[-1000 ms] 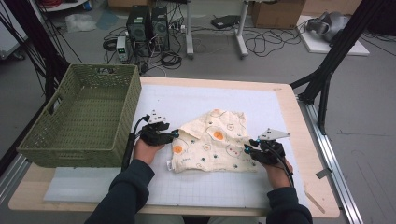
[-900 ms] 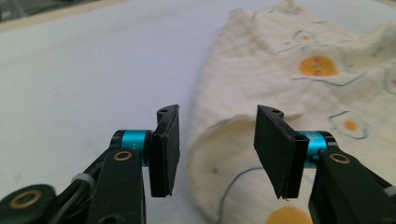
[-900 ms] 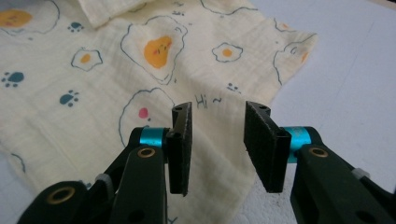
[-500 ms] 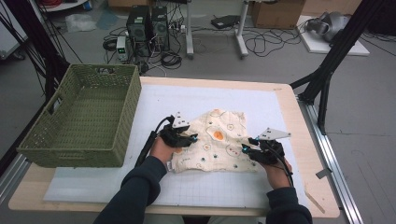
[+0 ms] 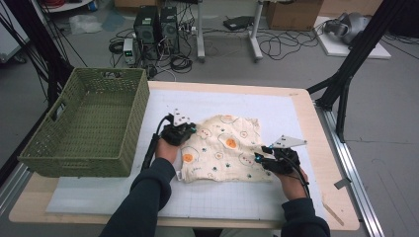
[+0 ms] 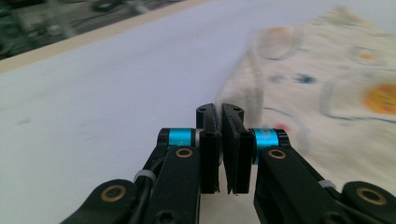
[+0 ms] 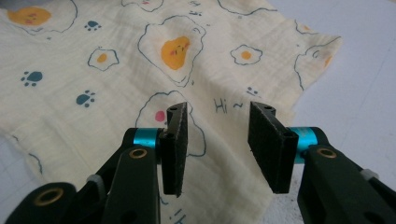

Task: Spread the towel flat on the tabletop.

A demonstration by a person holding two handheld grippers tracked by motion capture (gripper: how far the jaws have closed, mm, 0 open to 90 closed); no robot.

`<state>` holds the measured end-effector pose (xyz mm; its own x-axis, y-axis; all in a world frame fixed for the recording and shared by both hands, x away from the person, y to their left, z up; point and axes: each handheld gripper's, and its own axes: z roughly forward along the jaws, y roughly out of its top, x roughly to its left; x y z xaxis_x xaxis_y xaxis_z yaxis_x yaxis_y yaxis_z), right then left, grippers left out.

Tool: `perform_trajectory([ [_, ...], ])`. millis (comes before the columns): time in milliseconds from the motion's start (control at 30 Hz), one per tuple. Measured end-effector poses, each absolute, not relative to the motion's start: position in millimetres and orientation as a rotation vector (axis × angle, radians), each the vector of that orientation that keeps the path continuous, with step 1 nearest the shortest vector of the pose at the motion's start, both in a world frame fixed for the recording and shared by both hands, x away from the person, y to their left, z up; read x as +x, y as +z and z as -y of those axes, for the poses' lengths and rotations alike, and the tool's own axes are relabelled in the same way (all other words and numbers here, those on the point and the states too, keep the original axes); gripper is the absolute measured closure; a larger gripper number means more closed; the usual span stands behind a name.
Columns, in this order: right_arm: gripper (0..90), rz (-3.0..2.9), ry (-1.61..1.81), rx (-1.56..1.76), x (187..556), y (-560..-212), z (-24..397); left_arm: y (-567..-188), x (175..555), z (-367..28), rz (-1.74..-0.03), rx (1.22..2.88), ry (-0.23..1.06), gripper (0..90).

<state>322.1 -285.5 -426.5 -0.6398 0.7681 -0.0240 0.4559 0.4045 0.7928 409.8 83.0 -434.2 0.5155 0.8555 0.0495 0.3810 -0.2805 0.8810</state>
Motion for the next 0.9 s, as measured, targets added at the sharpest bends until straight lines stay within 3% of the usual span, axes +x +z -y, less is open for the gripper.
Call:
perform_trajectory([
  [33, 56.9, -2.283, 1.104, 1.052, 322, -427, 285, -434, 412, -89, -1.064, 1.854, 0.703, 81.0],
  [100, 55.8, -2.288, 1.083, 1.049, 323, -428, 283, -433, 415, -98, -1.166, 1.788, 0.679, 56.0],
  [133, 54.8, -2.287, 1.073, 1.049, 323, -429, 283, -432, 415, -102, -1.186, 1.774, 0.658, 48.2],
  [167, 54.2, -2.287, 1.066, 1.052, 323, -429, 282, -431, 414, -103, -1.177, 1.777, 0.652, 46.6],
  [467, 51.6, -2.268, 1.037, 1.09, 324, -431, 285, -431, 397, -92, -1.058, 1.881, 0.549, 44.7],
  [600, 49.1, -2.255, 1.017, 1.12, 324, -433, 288, -437, 388, -91, -1.039, 1.97, 0.443, 42.8],
  [900, 49.2, -2.257, 1.01, 1.132, 324, -434, 289, -441, 355, -104, -0.981, 1.99, 0.407, 43.5],
])
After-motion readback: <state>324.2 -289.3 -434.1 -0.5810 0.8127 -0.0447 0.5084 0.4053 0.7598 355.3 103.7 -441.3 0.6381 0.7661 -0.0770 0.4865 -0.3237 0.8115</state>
